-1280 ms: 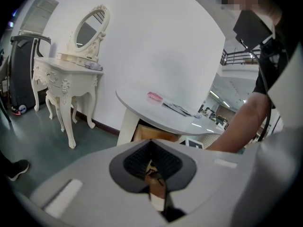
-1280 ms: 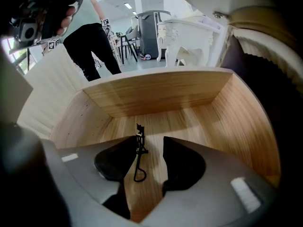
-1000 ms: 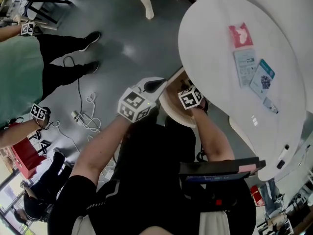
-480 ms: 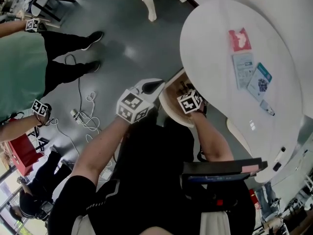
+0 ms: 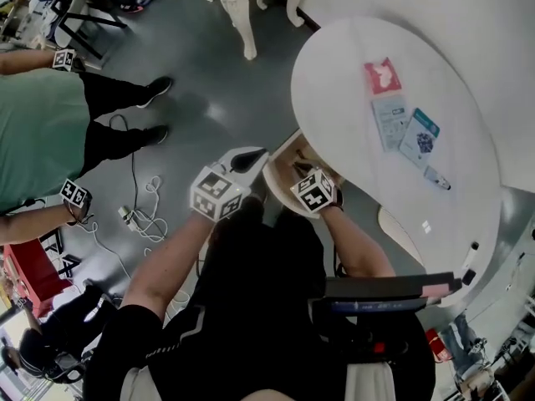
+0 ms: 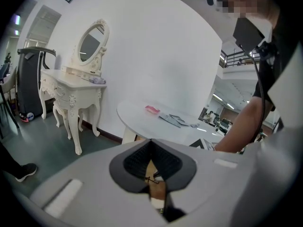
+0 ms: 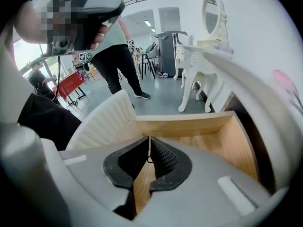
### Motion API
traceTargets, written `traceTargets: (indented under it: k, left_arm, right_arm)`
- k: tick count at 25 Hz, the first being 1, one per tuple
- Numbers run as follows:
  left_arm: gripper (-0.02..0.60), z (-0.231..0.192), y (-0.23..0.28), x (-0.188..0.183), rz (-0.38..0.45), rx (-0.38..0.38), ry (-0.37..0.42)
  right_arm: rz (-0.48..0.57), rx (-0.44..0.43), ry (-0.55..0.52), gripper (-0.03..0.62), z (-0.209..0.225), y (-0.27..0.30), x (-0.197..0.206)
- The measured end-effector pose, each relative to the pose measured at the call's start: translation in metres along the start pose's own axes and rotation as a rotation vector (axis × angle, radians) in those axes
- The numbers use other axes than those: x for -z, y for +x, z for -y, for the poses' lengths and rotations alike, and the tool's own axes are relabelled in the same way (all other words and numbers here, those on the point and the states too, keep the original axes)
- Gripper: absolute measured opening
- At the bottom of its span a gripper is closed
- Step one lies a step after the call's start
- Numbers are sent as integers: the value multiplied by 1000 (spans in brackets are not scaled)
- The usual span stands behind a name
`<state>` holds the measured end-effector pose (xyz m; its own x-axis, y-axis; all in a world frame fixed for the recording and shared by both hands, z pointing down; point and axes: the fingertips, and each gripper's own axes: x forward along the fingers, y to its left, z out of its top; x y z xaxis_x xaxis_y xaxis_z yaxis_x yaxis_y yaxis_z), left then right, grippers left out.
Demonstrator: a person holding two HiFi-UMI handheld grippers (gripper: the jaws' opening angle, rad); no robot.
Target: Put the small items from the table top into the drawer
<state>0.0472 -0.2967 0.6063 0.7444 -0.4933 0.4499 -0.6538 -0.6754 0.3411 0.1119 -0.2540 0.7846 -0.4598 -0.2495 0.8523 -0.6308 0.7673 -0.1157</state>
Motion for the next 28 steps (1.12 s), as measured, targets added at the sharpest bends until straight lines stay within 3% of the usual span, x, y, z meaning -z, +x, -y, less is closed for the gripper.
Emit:
traceTargets:
  k: [5, 20, 28]
  left_arm:
    - [0, 15, -16, -20, 37, -12, 19]
    - [0, 81, -62, -75, 180, -53, 75]
    - [0, 101, -74, -100, 225, -68, 118]
  right_arm:
    - [95, 19, -5, 3, -5, -42, -31]
    - [512, 51, 32, 2, -19, -198, -121]
    - [670, 109, 64, 2, -14, -270, -153]
